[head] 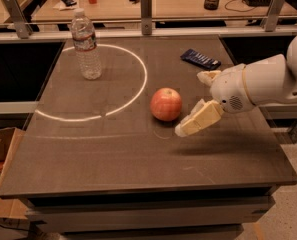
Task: Pick apple
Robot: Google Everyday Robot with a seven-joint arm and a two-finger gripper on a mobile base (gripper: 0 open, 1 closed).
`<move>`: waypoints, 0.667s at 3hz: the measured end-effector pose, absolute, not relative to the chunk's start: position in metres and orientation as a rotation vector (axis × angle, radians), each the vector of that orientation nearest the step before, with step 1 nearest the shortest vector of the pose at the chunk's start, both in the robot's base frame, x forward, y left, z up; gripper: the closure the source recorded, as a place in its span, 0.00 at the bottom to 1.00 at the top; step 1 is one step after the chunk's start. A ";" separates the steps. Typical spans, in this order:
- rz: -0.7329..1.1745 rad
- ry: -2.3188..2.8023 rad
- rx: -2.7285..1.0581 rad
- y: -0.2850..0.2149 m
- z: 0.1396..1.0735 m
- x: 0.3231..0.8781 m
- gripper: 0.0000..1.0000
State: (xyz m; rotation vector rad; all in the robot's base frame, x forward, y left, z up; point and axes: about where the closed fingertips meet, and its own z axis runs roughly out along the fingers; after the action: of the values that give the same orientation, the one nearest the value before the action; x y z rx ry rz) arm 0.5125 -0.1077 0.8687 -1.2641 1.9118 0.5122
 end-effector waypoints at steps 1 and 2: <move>0.558 1.886 -1.276 -0.095 0.864 0.517 0.00; 0.600 1.864 -1.287 -0.082 0.862 0.518 0.00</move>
Offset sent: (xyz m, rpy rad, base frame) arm 0.0074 0.0357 -0.0114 0.0893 0.0245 0.0831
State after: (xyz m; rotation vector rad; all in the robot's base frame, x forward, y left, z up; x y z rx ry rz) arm 0.5176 -0.0825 0.8621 -1.2869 1.8636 0.6002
